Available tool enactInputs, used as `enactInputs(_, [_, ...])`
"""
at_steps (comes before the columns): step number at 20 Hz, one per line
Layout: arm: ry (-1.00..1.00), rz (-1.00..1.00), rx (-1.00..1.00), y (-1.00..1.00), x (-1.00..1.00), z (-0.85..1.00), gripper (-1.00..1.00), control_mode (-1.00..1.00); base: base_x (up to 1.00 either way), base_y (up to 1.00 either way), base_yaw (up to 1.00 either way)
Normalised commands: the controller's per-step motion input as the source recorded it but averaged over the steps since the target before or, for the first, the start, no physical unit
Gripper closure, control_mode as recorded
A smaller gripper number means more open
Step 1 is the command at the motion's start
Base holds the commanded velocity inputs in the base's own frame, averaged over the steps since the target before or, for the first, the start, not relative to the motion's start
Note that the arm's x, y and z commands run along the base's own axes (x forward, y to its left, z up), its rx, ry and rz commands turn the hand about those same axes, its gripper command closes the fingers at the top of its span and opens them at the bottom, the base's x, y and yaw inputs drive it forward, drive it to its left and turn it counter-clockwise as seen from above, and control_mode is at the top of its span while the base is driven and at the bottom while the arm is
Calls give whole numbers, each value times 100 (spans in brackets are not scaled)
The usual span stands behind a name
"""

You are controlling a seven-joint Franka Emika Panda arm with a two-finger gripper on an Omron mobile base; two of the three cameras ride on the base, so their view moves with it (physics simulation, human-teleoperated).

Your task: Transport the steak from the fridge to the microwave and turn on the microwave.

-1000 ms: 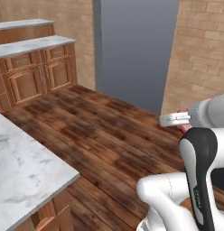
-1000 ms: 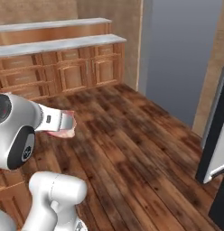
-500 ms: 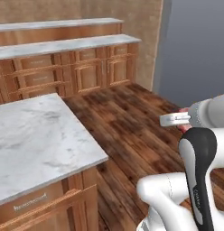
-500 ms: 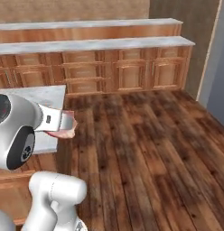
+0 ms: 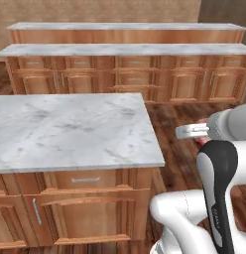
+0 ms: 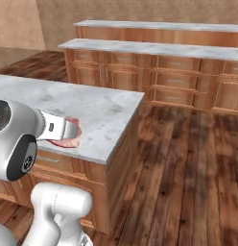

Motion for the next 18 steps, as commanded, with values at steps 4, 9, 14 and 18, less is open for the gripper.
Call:
enactInputs(4, [0, 0, 0, 0, 0, 0, 100, 100, 5, 26, 75])
enactInputs(9, [0, 0, 0, 0, 0, 0, 100, 100, 9, 26, 72])
enactInputs(14, [0, 0, 0, 0, 0, 0, 100, 100, 16, 26, 67])
enactInputs(18, [0, 0, 0, 0, 0, 0, 100, 100, 19, 27, 65])
